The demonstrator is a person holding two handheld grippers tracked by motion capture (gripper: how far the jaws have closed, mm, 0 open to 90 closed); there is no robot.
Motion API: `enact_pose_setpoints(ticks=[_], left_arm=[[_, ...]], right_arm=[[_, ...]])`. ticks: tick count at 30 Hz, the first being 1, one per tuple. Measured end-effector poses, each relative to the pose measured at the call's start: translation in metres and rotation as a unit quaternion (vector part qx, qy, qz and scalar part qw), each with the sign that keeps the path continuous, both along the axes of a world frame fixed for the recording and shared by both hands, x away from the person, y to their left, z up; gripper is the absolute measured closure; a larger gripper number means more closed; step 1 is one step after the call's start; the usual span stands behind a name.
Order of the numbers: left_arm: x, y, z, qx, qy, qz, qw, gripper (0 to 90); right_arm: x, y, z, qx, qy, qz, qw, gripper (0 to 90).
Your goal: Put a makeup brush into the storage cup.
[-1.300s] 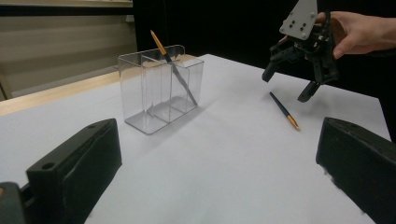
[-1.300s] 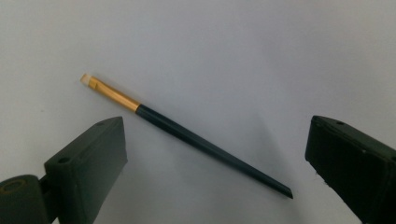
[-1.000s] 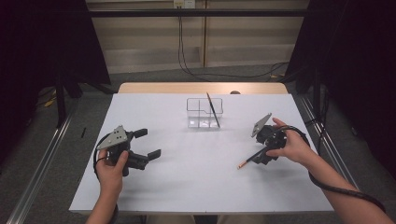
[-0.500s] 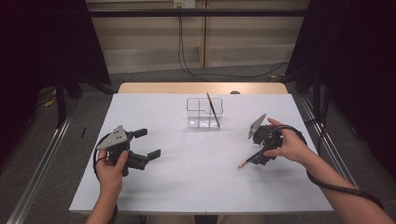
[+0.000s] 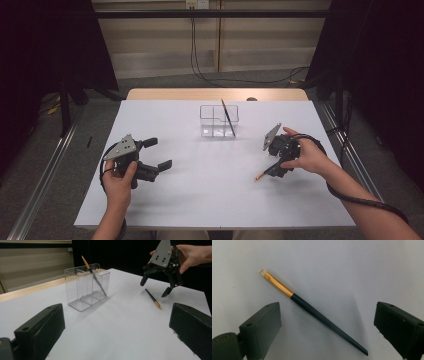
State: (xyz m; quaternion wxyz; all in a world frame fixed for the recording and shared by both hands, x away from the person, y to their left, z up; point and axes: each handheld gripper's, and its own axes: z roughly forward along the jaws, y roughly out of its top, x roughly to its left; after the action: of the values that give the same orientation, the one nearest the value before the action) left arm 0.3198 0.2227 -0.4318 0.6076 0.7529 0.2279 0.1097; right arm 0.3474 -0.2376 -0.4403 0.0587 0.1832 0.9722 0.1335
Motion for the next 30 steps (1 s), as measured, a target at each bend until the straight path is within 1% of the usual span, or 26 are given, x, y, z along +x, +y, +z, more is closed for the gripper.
enact_pose_setpoints(ticks=[5,6,9,10,11,12,14,15,18,20,22,23,24,25,28,30], left_arm=[[0.0,0.0,0.0,-0.001,0.0,-0.001,1.0,0.1],[0.0,0.001,0.0,-0.001,0.0,-0.002,1.0,0.1],[0.0,0.001,0.0,0.001,-0.001,0.0,1.0,0.1],[0.0,0.001,0.0,0.001,-0.001,0.002,1.0,0.1],[0.0,0.001,0.0,-0.001,0.001,0.003,1.0,0.1],[0.0,0.001,0.0,0.0,0.001,0.003,1.0,0.1],[0.0,0.001,0.0,0.0,0.0,0.003,1.0,0.1],[0.0,0.001,0.0,0.0,0.001,0.003,1.0,0.1],[0.0,0.001,0.0,0.001,-0.001,0.001,1.0,0.1],[0.0,0.001,0.0,-0.001,0.0,0.004,1.0,0.1],[0.0,0.001,0.0,0.0,-0.001,0.003,1.0,0.1],[0.0,0.001,0.0,-0.002,0.0,0.004,1.0,0.1],[0.0,0.001,0.0,0.0,-0.001,0.003,1.0,0.1],[0.0,0.001,0.0,0.0,-0.001,0.003,1.0,0.1],[0.0,0.001,0.0,0.0,-0.001,0.005,1.0,0.1],[0.0,0.001,0.0,0.0,-0.001,0.003,1.0,0.1]], right_arm=[[0.0,0.003,-0.001,0.001,-0.001,0.006,1.0,8.4],[0.0,0.003,-0.001,0.0,-0.002,0.012,0.9999,8.6],[-0.001,0.006,-0.002,-0.001,0.0,0.019,0.9998,9.2],[-0.002,0.006,-0.002,-0.003,0.004,0.017,0.9998,9.5],[-0.002,0.007,-0.003,-0.003,0.004,0.023,0.9997,9.8],[-0.003,0.008,-0.003,-0.004,0.007,0.021,0.9997,9.7],[-0.002,0.009,-0.005,-0.005,0.005,0.031,0.9995,10.9],[-0.003,0.009,-0.005,-0.004,0.008,0.027,0.9996,11.5],[-0.003,0.01,-0.007,-0.008,0.01,0.032,0.9994,13.1],[-0.003,0.011,-0.008,-0.01,0.01,0.036,0.9992,13.8],[-0.004,0.012,-0.008,-0.011,0.014,0.035,0.9992,15.5],[-0.004,0.012,-0.008,-0.012,0.013,0.04,0.9991,16.6],[-0.005,0.012,-0.008,-0.017,0.012,0.043,0.9989,17.9],[-0.005,0.013,-0.008,-0.015,0.013,0.041,0.999,19.6],[-0.005,0.013,-0.009,-0.014,0.012,0.048,0.9987,25.8],[-0.005,0.014,-0.01,-0.019,0.017,0.053,0.9983,29.7]])
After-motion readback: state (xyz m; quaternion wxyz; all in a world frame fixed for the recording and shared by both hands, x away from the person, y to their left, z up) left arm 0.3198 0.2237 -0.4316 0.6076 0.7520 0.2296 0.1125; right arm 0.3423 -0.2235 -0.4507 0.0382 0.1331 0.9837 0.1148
